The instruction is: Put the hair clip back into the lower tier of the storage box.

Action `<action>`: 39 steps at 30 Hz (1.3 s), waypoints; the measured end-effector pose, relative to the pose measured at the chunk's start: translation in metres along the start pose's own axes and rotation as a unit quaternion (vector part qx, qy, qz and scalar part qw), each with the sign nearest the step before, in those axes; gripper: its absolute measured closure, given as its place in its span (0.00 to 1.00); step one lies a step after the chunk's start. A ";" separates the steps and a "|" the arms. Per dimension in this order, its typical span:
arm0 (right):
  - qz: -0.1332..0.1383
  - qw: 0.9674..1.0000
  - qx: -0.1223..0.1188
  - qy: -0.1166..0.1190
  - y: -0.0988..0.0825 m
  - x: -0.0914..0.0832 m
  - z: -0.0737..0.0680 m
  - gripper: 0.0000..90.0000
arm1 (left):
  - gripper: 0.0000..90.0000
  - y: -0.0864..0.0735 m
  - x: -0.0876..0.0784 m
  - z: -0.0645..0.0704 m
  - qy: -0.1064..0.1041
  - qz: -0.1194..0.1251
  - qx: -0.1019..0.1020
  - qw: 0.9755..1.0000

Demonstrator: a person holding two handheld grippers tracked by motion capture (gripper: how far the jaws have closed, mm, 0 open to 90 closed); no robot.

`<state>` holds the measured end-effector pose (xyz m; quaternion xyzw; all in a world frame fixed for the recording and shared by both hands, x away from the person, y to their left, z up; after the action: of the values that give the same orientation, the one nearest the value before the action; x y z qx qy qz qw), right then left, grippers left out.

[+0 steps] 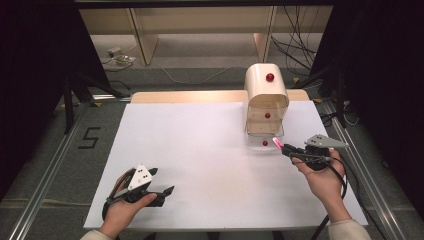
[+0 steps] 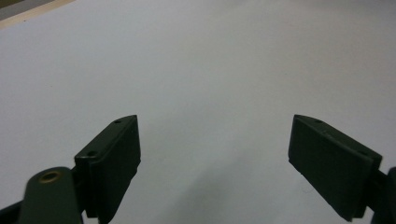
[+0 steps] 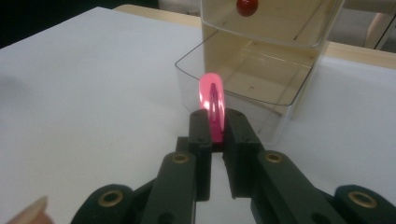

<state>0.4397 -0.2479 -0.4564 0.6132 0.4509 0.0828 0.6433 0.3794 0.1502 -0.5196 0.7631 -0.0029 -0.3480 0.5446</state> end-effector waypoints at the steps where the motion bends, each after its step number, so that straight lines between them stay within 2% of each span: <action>1: 0.001 1.000 0.002 -0.001 0.000 0.000 0.000 0.92 | 0.19 0.000 0.000 0.000 0.000 0.000 0.000 1.000; 39: -0.002 1.000 0.005 -0.007 0.014 0.008 0.009 0.92 | 0.19 0.000 0.000 0.000 0.000 0.001 0.001 1.000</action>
<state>0.4565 -0.2458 -0.4494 0.6160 0.4479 0.0751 0.6436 0.3795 0.1507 -0.5193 0.7634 -0.0039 -0.3477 0.5443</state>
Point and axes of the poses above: each handheld gripper's, and its own axes: x roughly forward along the jaws, y roughly out of its top, z roughly to its right, the point moved 9 cm from there along x, roughly forward along the jaws, and after that the axes turned 12 degrees about y, right-handed, at the moved point
